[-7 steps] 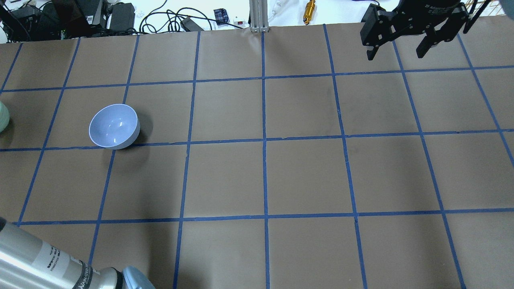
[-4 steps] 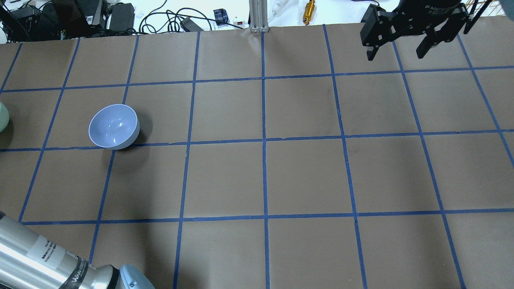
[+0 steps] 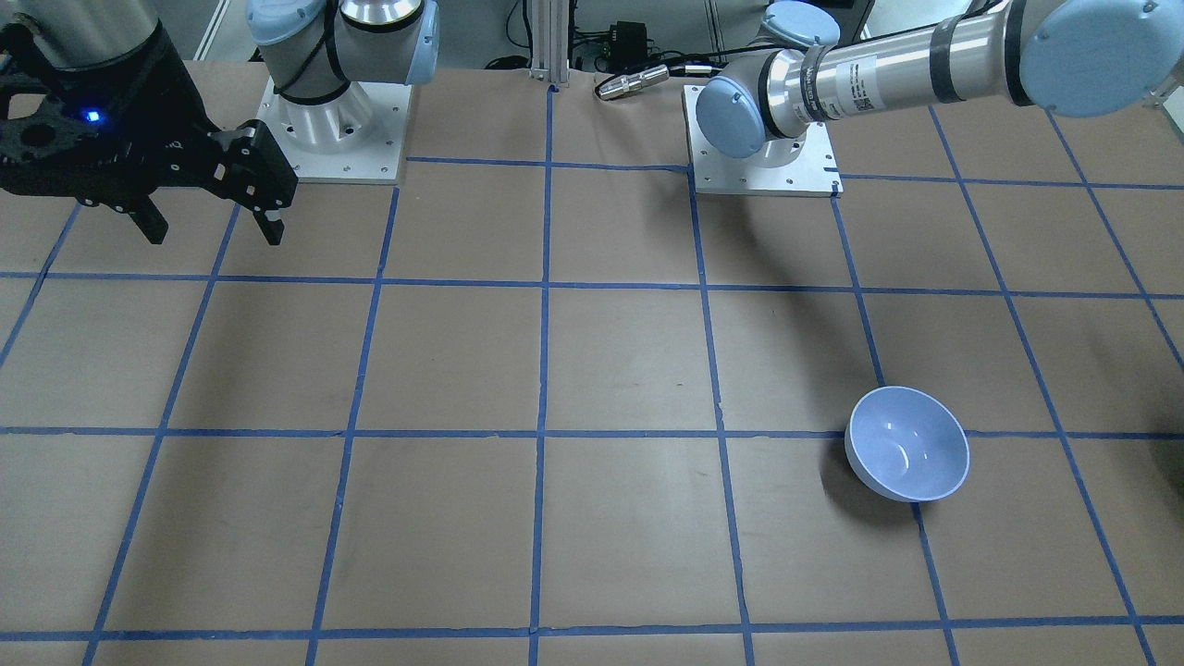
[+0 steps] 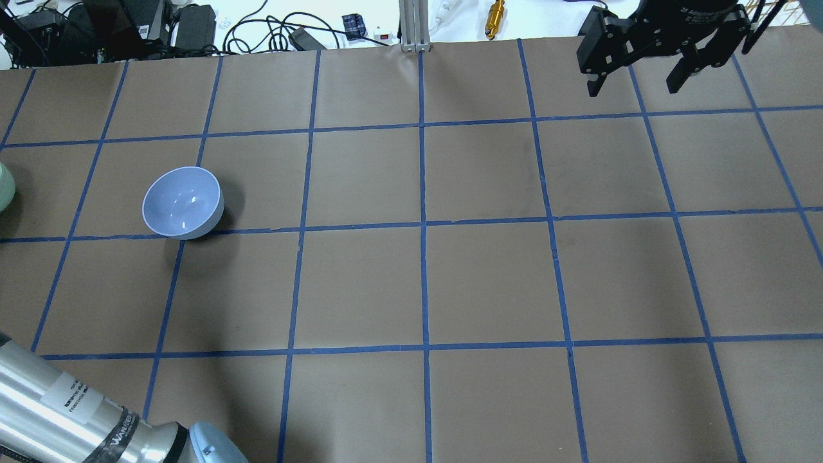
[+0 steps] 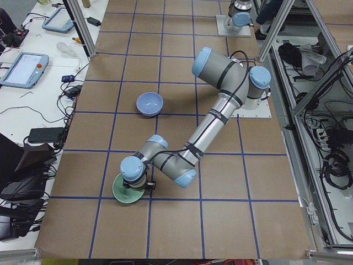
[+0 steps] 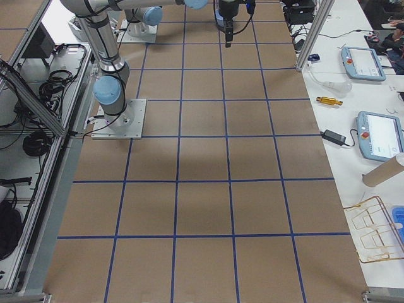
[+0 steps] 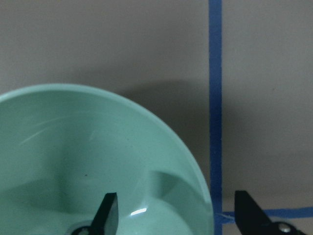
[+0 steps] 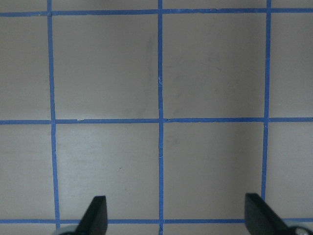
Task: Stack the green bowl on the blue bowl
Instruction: 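Lift the green bowl with the left gripper and carry it over the blue bowl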
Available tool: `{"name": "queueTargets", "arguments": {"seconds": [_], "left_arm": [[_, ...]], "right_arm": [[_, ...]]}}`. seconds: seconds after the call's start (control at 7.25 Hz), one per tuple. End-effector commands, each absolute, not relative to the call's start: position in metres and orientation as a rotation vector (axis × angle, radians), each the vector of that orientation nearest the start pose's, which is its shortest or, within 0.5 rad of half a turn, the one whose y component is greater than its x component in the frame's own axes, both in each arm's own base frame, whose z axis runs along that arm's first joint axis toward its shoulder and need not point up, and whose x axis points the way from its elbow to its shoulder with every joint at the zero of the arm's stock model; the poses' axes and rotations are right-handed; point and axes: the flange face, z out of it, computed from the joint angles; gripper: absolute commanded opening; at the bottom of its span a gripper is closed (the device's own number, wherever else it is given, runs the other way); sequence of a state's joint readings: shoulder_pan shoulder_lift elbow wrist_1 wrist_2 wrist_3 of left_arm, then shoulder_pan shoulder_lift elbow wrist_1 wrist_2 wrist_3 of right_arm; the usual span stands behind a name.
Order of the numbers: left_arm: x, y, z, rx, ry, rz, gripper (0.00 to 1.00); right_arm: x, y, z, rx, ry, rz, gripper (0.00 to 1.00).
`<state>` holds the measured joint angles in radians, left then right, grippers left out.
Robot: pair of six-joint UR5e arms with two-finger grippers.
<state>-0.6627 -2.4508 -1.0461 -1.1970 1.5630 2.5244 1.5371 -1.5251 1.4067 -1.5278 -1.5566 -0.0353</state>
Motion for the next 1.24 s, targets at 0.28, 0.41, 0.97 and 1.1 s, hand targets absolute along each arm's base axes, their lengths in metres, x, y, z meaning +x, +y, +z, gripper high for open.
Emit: {"name": "queueTargets", "arguments": {"seconds": [0.28, 0.41, 0.97, 1.1], "left_arm": [[0.546, -0.596, 0.201, -2.300, -2.193, 0.004, 0.00], [0.546, -0.596, 0.203, -2.301, -2.194, 0.001, 0.00], [0.498, -0.585, 0.302, -2.081, -2.359, 0.024, 0.00], [0.454, -0.592, 0.318, -2.074, -2.360, 0.026, 0.00]], "right_arm": [[0.117, -0.520, 0.542, -0.001, 3.128, -0.121, 1.00], [0.117, -0.520, 0.541, -0.003, 3.128, -0.118, 1.00], [0.117, -0.520, 0.541, -0.003, 3.127, -0.118, 1.00], [0.117, -0.520, 0.542, -0.001, 3.127, -0.121, 1.00]]}}
